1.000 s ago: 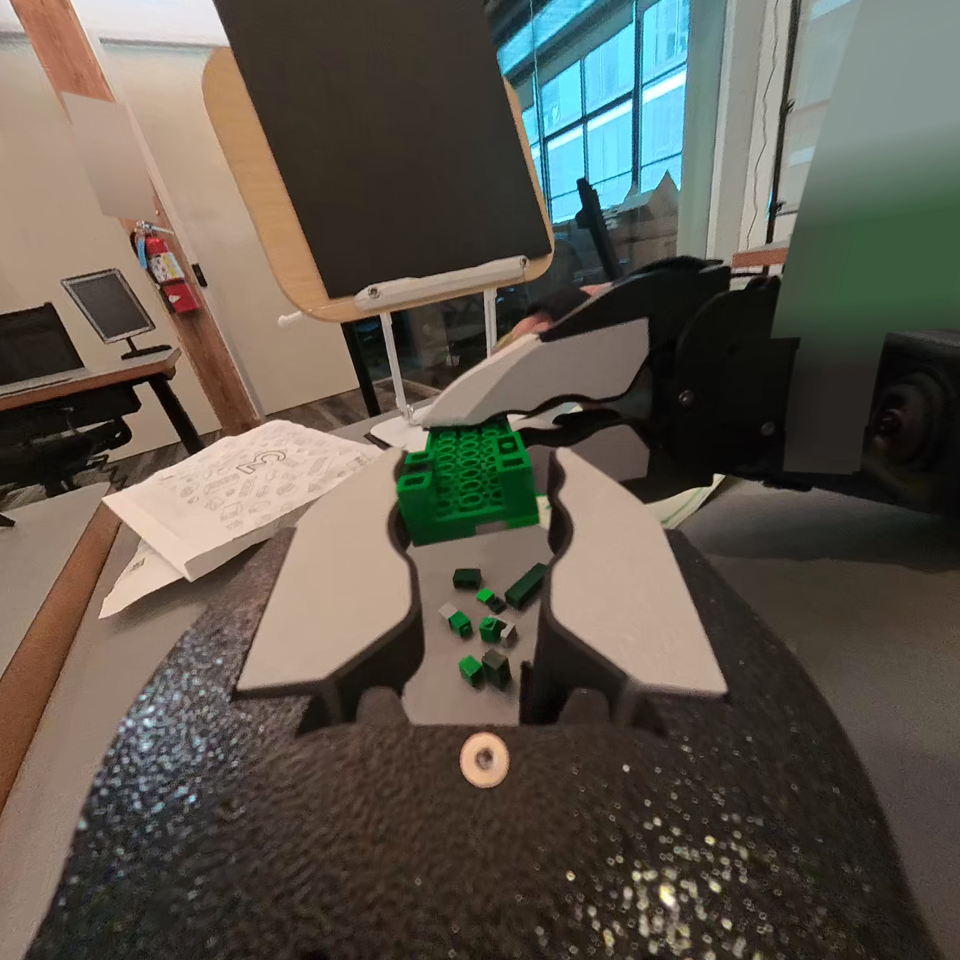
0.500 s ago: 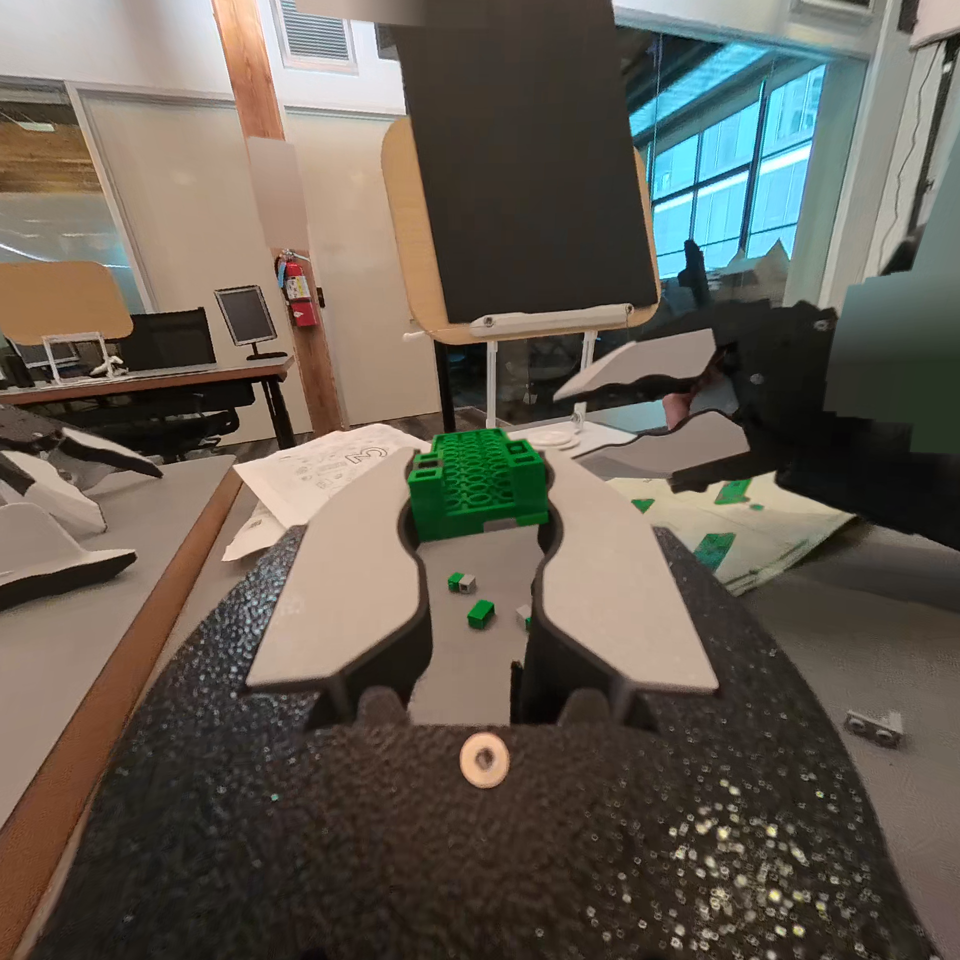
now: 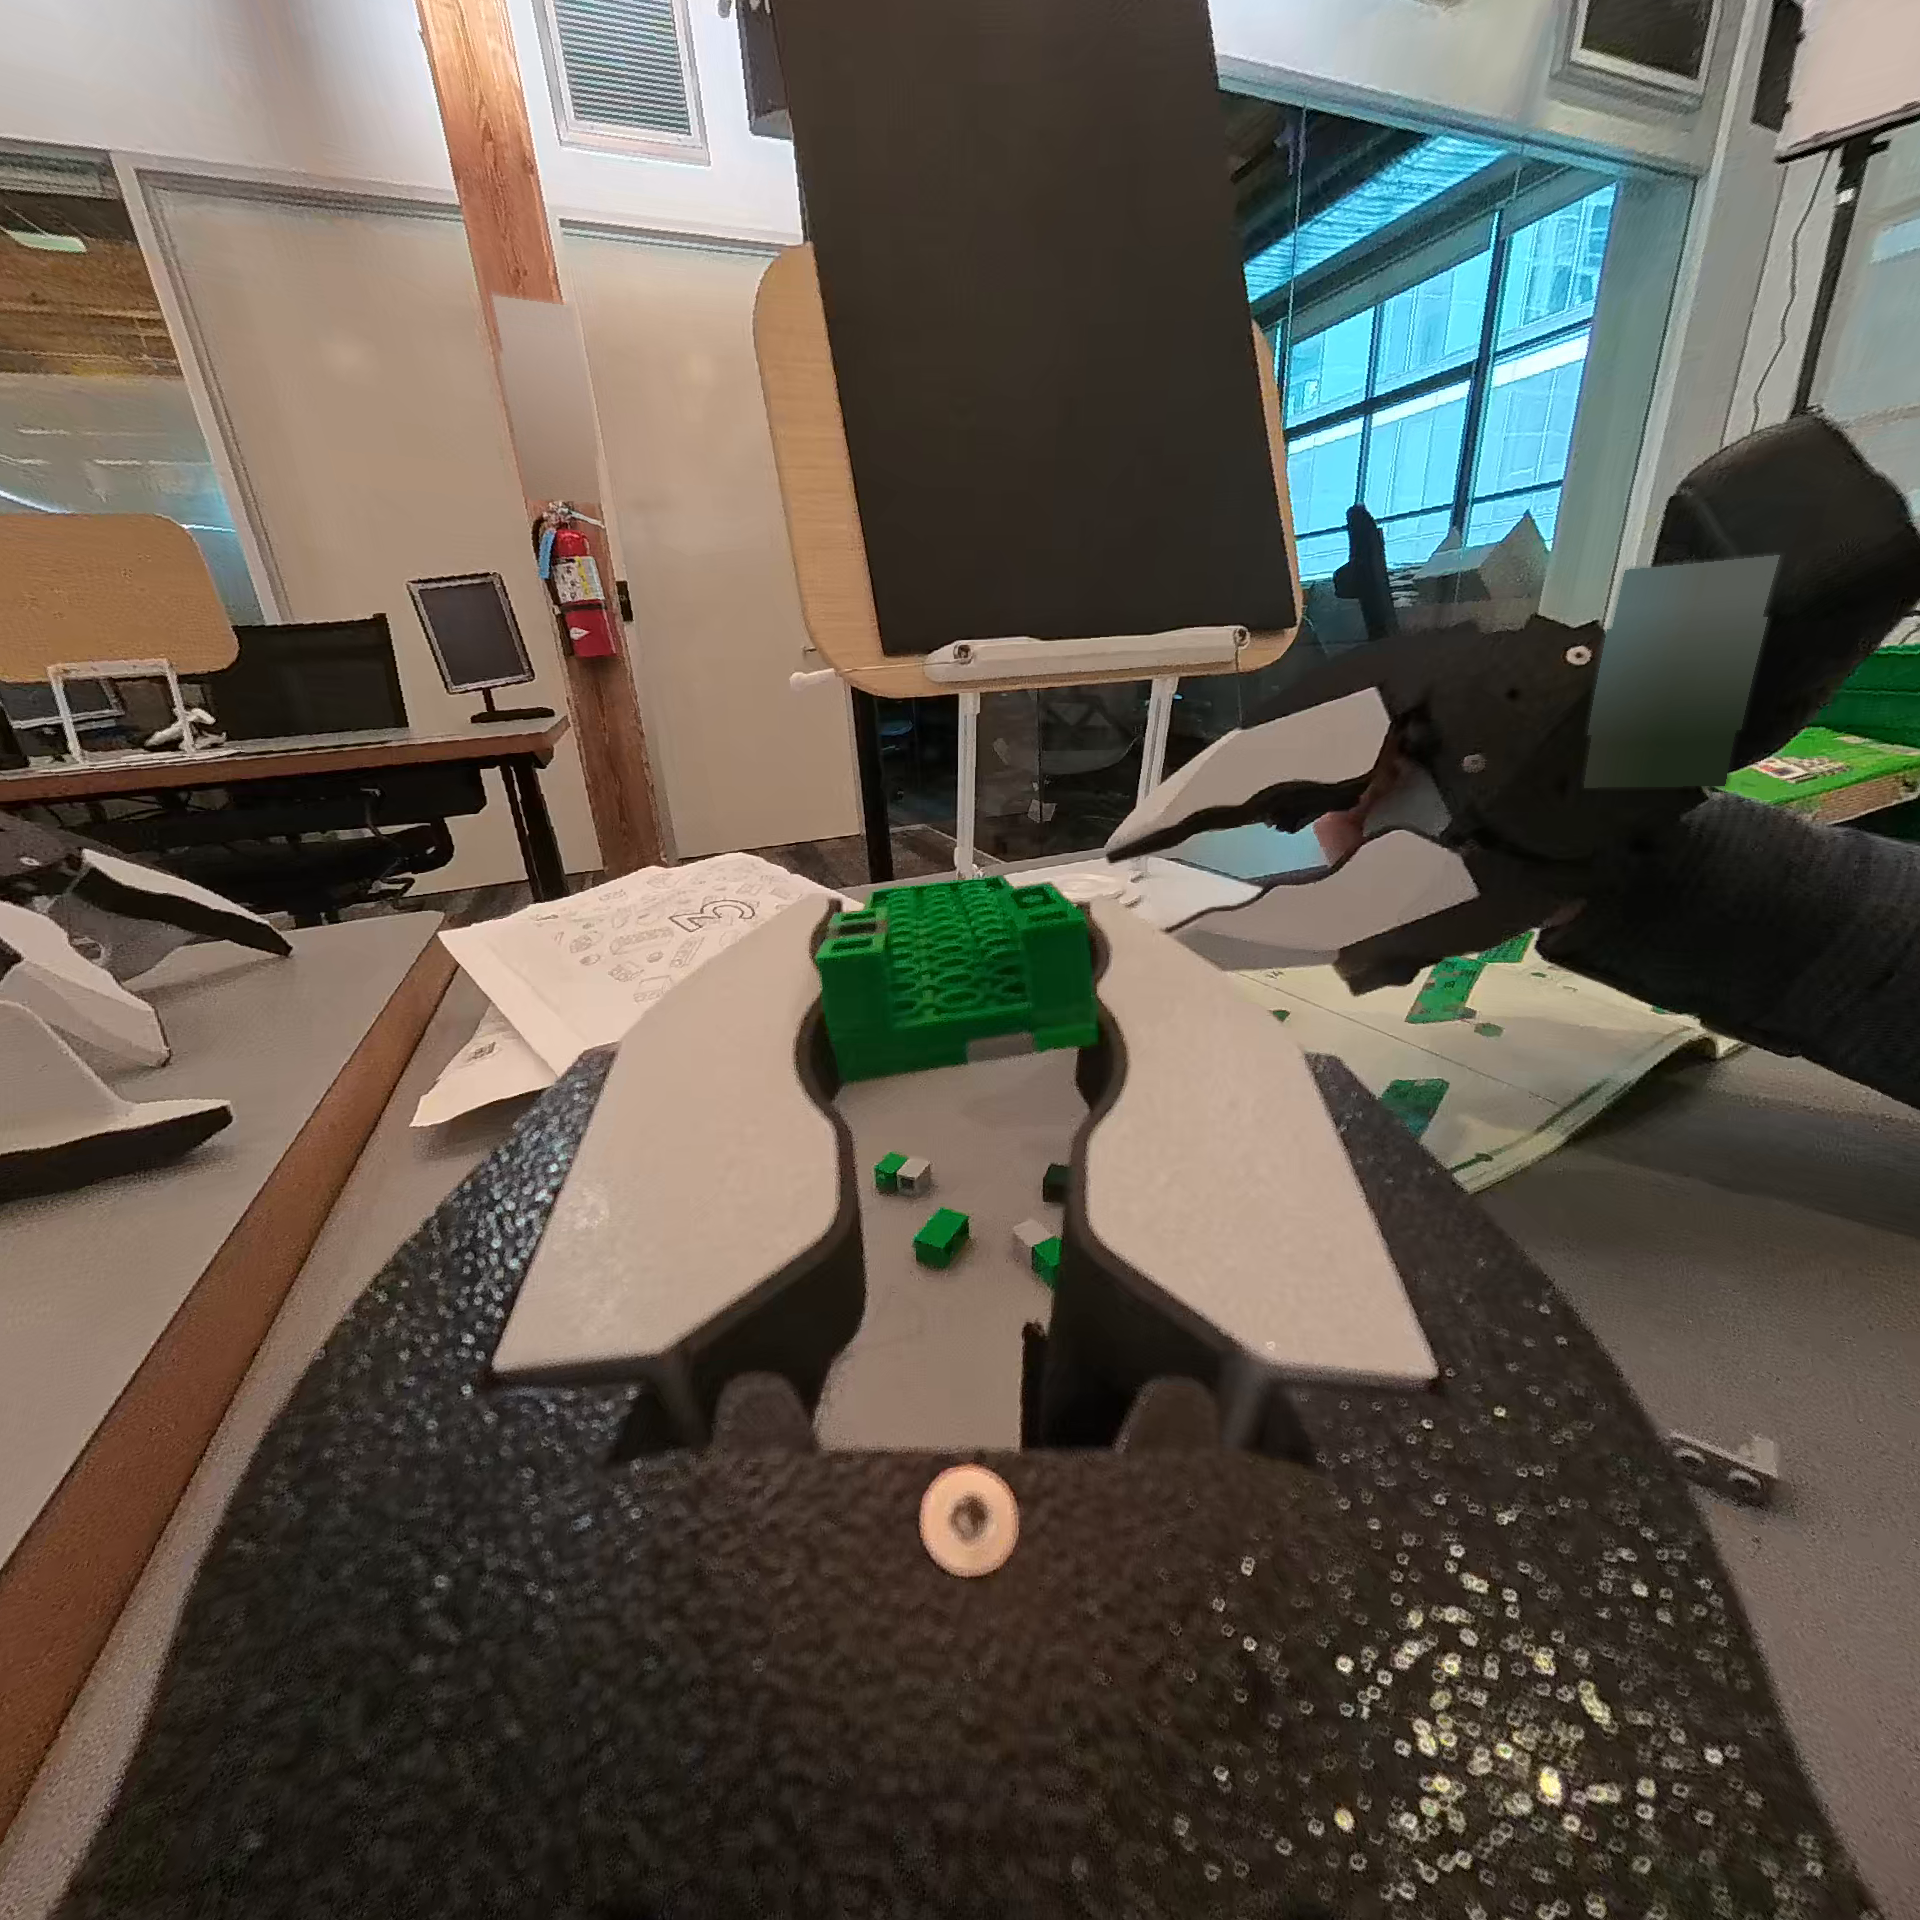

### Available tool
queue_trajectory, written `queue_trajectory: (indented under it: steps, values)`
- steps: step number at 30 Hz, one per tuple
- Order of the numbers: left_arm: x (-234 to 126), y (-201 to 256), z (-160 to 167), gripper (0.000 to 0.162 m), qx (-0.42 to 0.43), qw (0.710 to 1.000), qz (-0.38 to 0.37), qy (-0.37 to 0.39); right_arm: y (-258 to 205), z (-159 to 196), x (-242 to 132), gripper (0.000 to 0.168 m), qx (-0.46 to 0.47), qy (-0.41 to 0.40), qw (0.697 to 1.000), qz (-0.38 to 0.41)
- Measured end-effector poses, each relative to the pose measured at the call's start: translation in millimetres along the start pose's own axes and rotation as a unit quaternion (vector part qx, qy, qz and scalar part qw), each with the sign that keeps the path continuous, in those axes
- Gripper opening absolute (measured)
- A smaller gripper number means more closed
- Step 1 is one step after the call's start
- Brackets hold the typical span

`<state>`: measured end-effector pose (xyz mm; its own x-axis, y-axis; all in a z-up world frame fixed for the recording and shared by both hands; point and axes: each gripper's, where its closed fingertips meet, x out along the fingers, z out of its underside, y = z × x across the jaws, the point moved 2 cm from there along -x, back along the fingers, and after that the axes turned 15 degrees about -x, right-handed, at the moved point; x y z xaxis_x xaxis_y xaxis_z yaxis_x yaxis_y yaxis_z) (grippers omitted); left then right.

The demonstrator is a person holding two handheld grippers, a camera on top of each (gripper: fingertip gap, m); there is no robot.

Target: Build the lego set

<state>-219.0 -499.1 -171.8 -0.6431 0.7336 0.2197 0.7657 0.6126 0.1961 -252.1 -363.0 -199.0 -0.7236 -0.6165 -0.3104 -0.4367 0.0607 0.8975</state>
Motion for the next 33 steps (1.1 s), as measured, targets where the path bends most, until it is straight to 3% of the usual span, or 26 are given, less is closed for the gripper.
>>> queue_trajectory:
  steps: [7, 10, 12, 15, 17, 20, 21, 24, 27, 33]
  values:
    - [-1, -2, -1, 0.041, -0.006, 1.0, -0.005, 0.011, -7, -7, 7, 0.03, -0.018, 0.002, 1.0, -0.008]
    - [0, -4, -1, 0.041, -0.016, 1.0, -0.004, 0.019, -1, -7, 5, 0.029, -0.028, -0.006, 1.0, 0.012]
    - [1, -6, 0, 0.041, -0.022, 1.0, -0.004, 0.019, 15, 2, -2, 0.029, -0.026, -0.041, 0.997, 0.065]
    - [0, -5, -1, 0.041, -0.019, 1.0, -0.006, 0.025, 27, 24, -42, 0.028, 0.056, -0.106, 0.975, 0.189]
    - [-1, -5, -2, 0.041, -0.017, 0.999, -0.009, 0.028, -1, 37, -74, 0.021, 0.139, -0.123, 0.959, 0.214]
    - [-1, -6, -2, 0.041, -0.015, 0.999, -0.013, 0.029, -42, 57, -131, 0.0, 0.092, -0.232, 0.942, 0.223]
    - [-1, -6, -2, 0.041, -0.016, 0.999, -0.013, 0.028, -48, 62, -149, 0.0, 0.08, -0.259, 0.936, 0.224]
    - [0, -3, -3, 0.041, -0.022, 0.999, -0.005, 0.032, -60, 64, -172, 0.0, 0.153, -0.203, 0.949, 0.188]
    - [3, 4, -2, 0.041, -0.017, 0.999, 0.013, 0.025, -64, 77, -168, 0.0, 0.251, -0.174, 0.94, 0.151]
    - [4, 8, 3, 0.042, 0.01, 1.0, 0.008, 0.012, -61, 61, -155, 0.0, 0.207, -0.162, 0.95, 0.171]
